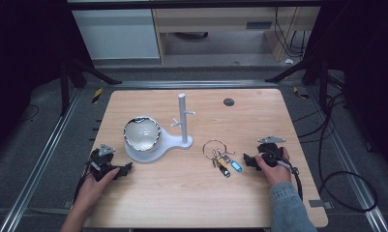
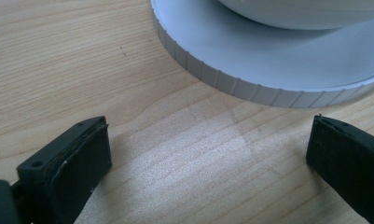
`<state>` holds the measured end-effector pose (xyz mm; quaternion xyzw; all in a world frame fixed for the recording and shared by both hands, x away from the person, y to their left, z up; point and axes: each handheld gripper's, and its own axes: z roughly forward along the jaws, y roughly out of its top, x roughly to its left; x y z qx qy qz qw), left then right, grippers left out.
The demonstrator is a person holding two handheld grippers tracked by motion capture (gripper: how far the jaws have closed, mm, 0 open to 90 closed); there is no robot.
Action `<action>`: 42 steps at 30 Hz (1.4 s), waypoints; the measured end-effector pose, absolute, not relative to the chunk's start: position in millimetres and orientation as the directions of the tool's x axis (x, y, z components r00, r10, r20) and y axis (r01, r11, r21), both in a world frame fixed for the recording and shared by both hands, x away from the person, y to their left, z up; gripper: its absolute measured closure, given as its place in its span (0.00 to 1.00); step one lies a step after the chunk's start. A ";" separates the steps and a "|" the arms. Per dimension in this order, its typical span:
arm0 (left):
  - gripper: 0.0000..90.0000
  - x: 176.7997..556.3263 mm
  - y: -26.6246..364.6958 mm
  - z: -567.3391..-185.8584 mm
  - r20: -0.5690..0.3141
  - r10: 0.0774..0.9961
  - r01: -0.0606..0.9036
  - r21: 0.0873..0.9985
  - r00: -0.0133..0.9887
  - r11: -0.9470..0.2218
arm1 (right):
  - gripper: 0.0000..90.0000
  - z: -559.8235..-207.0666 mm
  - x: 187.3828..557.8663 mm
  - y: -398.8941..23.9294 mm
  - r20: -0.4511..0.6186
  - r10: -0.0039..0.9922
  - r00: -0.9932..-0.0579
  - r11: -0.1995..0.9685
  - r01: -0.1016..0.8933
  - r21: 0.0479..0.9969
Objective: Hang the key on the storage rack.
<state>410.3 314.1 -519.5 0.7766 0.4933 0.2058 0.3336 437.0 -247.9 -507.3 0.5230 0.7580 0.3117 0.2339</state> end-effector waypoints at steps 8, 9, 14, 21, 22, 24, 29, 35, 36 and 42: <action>0.00 410.2 314.1 -519.4 -0.008 0.904 0.630 0.720 0.428 -0.291 | 0.00 -507.3 437.5 -248.4 -0.032 0.937 -0.349 0.265 0.645 0.717; 0.00 410.2 314.1 -519.4 -0.008 0.904 0.630 0.720 0.427 -0.291 | 0.00 -507.3 437.5 -248.3 -0.032 0.937 -0.349 0.264 0.645 0.717; 0.00 410.2 314.0 -519.4 -0.008 0.904 0.630 0.720 0.427 -0.291 | 0.00 -507.3 437.2 -248.5 -0.031 0.936 -0.351 0.265 0.644 0.717; 0.00 410.2 314.0 -519.4 -0.009 0.905 0.631 0.720 0.426 -0.290 | 0.02 -507.2 436.4 -249.1 -0.031 0.934 -0.356 0.268 0.641 0.719; 0.00 410.2 314.0 -519.4 -0.009 0.905 0.631 0.720 0.426 -0.290 | 0.02 -507.2 436.4 -249.1 -0.031 0.934 -0.356 0.268 0.641 0.719; 0.00 410.2 314.0 -519.4 -0.009 0.905 0.631 0.720 0.426 -0.290 | 0.07 -506.7 434.6 -250.9 -0.030 0.931 -0.364 0.270 0.630 0.728; 0.00 410.2 314.1 -519.4 -0.008 0.904 0.630 0.720 0.428 -0.292 | 0.26 -500.2 433.1 -253.1 -0.036 0.917 -0.397 0.299 0.623 0.723; 0.00 410.2 314.2 -519.4 -0.009 0.904 0.630 0.720 0.428 -0.292 | 0.41 -480.2 434.2 -244.6 -0.085 0.878 -0.470 0.386 0.592 0.707; 0.00 410.2 314.2 -519.3 -0.008 0.904 0.630 0.720 0.428 -0.292 | 0.44 -475.6 435.9 -241.8 -0.096 0.867 -0.489 0.409 0.588 0.698; 0.00 410.2 314.2 -519.4 -0.008 0.904 0.630 0.720 0.428 -0.291 | 0.65 -445.5 456.2 -224.1 -0.136 0.779 -0.612 0.539 0.542 0.644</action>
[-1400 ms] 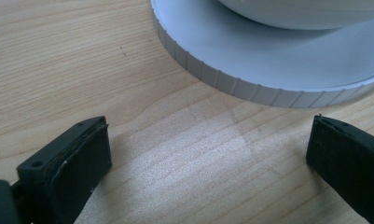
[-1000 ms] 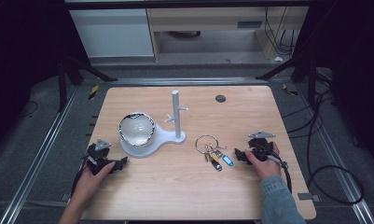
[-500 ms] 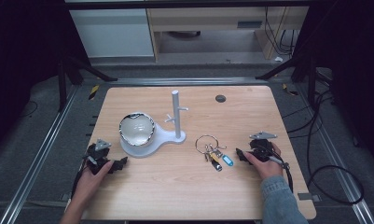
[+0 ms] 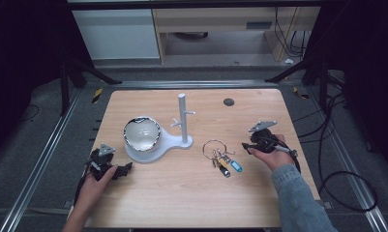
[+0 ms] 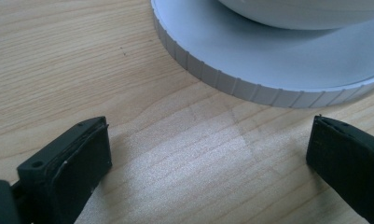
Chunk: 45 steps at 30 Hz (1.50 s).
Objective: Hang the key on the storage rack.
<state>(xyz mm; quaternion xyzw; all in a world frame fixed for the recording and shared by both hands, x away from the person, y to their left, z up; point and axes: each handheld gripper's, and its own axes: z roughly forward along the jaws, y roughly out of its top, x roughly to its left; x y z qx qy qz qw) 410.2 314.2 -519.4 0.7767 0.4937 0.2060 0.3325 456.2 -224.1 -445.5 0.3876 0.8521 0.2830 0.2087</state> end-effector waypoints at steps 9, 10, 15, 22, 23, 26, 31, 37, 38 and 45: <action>0.00 409.7 314.2 -519.4 -0.009 0.905 0.631 0.720 0.426 -0.290 | 0.81 -432.3 474.6 -189.9 -0.127 0.673 -0.728 0.660 0.515 0.546; 0.00 409.7 314.2 -519.4 -0.009 0.905 0.631 0.720 0.426 -0.290 | 0.82 -432.3 476.9 -187.3 -0.123 0.667 -0.735 0.667 0.515 0.539; 0.00 409.7 314.2 -519.4 -0.009 0.905 0.631 0.720 0.426 -0.290 | 0.85 -438.7 486.1 -175.6 -0.090 0.638 -0.764 0.689 0.515 0.510; 0.00 409.4 314.2 -519.4 -0.008 0.905 0.631 0.719 0.426 -0.290 | 0.89 -451.3 487.1 -164.1 -0.078 0.600 -0.796 0.732 0.507 0.454; 0.00 409.4 314.2 -519.4 -0.008 0.905 0.631 0.719 0.426 -0.290 | 0.89 -451.2 486.2 -163.7 -0.079 0.596 -0.799 0.737 0.506 0.449; 0.00 409.4 314.2 -519.4 -0.008 0.905 0.631 0.719 0.426 -0.290 | 0.87 -452.1 483.9 -162.8 -0.068 0.586 -0.807 0.745 0.504 0.437; 0.00 409.3 314.2 -519.4 -0.008 0.905 0.631 0.719 0.425 -0.290 | 0.83 -456.6 483.4 -160.5 -0.064 0.582 -0.810 0.752 0.507 0.420; 0.00 409.3 314.2 -519.4 -0.008 0.905 0.631 0.719 0.425 -0.290 | 0.81 -465.6 487.4 -161.2 -0.054 0.583 -0.811 0.760 0.521 0.387; 0.00 409.3 314.2 -519.4 -0.008 0.905 0.631 0.719 0.425 -0.290 | 0.82 -466.9 488.2 -161.6 -0.051 0.586 -0.809 0.761 0.527 0.380; 0.00 409.3 314.2 -519.4 -0.008 0.905 0.631 0.719 0.425 -0.290 | 0.98 -467.1 489.1 -165.1 -0.018 0.606 -0.795 0.748 0.562 0.352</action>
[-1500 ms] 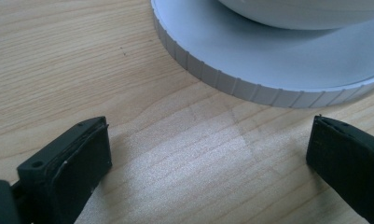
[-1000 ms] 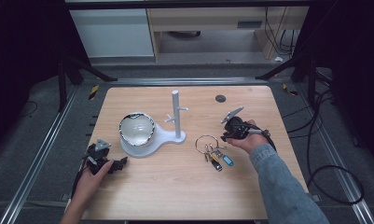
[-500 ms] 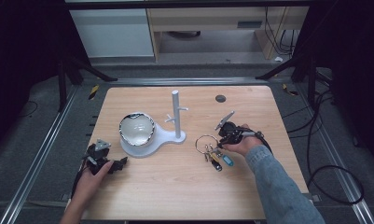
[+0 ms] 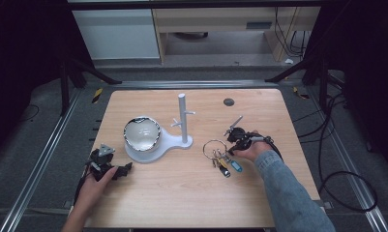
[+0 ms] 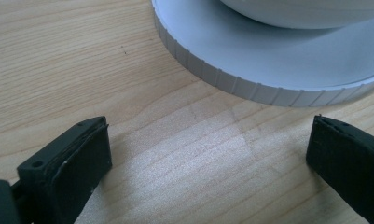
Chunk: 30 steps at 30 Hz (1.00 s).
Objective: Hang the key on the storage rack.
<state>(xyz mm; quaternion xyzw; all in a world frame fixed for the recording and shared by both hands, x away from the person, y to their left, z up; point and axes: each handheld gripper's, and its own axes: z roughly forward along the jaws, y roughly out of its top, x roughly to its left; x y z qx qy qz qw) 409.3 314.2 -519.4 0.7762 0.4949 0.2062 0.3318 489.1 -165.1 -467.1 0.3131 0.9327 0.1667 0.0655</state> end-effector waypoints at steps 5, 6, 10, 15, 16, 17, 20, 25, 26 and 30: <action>0.00 409.3 314.2 -519.4 -0.008 0.905 0.631 0.719 0.425 -0.290 | 0.94 -465.4 489.5 -165.1 -0.020 0.610 -0.792 0.747 0.567 0.347; 0.00 409.3 314.2 -519.4 -0.008 0.905 0.631 0.719 0.425 -0.290 | 0.92 -465.6 490.7 -164.4 -0.017 0.613 -0.790 0.746 0.571 0.344; 0.00 409.4 314.3 -519.4 -0.008 0.905 0.631 0.719 0.425 -0.290 | 0.92 -467.5 494.1 -162.4 -0.014 0.610 -0.792 0.750 0.571 0.335; 0.00 409.3 314.3 -519.4 -0.008 0.905 0.631 0.719 0.425 -0.290 | 0.98 -467.4 493.9 -162.0 -0.001 0.609 -0.793 0.750 0.575 0.327; 0.00 409.3 314.2 -519.4 -0.008 0.905 0.631 0.719 0.425 -0.290 | 0.98 -467.4 493.7 -162.0 -0.005 0.607 -0.794 0.752 0.573 0.328; 0.00 409.3 314.2 -519.4 -0.009 0.905 0.631 0.719 0.426 -0.290 | 0.98 -467.3 493.1 -161.8 -0.006 0.607 -0.795 0.752 0.572 0.328; 0.00 409.3 314.2 -519.3 -0.008 0.905 0.631 0.719 0.425 -0.290 | 0.98 -466.8 491.5 -161.2 -0.008 0.600 -0.800 0.758 0.565 0.327; 0.00 409.3 314.2 -519.4 -0.008 0.905 0.631 0.719 0.425 -0.290 | 0.98 -446.3 486.3 -161.7 -0.021 0.590 -0.807 0.755 0.543 0.368; 0.00 409.3 314.2 -519.4 -0.008 0.905 0.631 0.719 0.425 -0.290 | 0.98 -446.3 486.3 -161.7 -0.021 0.590 -0.807 0.755 0.543 0.368; 0.00 409.3 314.2 -519.3 -0.008 0.905 0.631 0.719 0.425 -0.290 | 0.98 -415.7 483.9 -159.6 -0.041 0.577 -0.816 0.754 0.512 0.411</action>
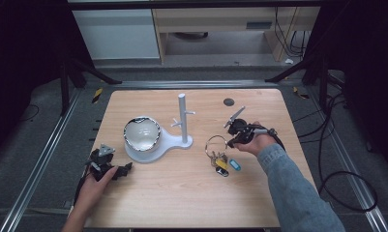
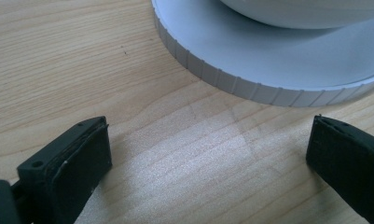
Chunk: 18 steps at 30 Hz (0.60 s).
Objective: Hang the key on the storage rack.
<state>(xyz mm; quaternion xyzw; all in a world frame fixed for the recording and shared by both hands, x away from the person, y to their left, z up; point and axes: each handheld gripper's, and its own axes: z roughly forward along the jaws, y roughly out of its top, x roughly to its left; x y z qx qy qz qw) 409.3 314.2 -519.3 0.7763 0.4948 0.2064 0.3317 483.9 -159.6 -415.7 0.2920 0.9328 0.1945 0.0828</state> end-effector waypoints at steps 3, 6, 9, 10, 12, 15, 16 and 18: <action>0.00 409.3 314.2 -519.4 -0.008 0.905 0.631 0.719 0.425 -0.290 | 0.98 -400.0 483.6 -156.4 -0.053 0.566 -0.823 0.757 0.493 0.429; 0.00 409.3 314.3 -519.3 -0.008 0.905 0.631 0.719 0.425 -0.290 | 0.98 -385.9 484.4 -153.0 -0.063 0.557 -0.828 0.759 0.477 0.443; 0.00 409.3 314.3 -519.3 -0.008 0.905 0.631 0.719 0.425 -0.291 | 0.98 -374.1 486.2 -149.2 -0.081 0.545 -0.834 0.769 0.459 0.445; 0.00 409.3 314.2 -519.4 -0.008 0.905 0.631 0.719 0.425 -0.290 | 0.98 -370.6 486.9 -148.1 -0.083 0.542 -0.837 0.770 0.454 0.449; 0.00 409.3 314.3 -519.3 -0.008 0.905 0.631 0.719 0.426 -0.291 | 0.98 -363.7 487.4 -146.4 -0.091 0.539 -0.837 0.772 0.448 0.451; 0.00 409.4 314.3 -519.3 -0.008 0.904 0.631 0.719 0.426 -0.291 | 0.99 -354.3 487.6 -145.0 -0.093 0.539 -0.837 0.769 0.445 0.459; 0.00 409.4 314.3 -519.3 -0.007 0.905 0.631 0.719 0.426 -0.291 | 0.99 -351.3 487.5 -144.6 -0.096 0.538 -0.837 0.771 0.444 0.456; 0.00 409.4 314.3 -519.3 -0.008 0.904 0.631 0.719 0.427 -0.291 | 0.98 -344.7 487.4 -143.4 -0.107 0.535 -0.838 0.775 0.436 0.458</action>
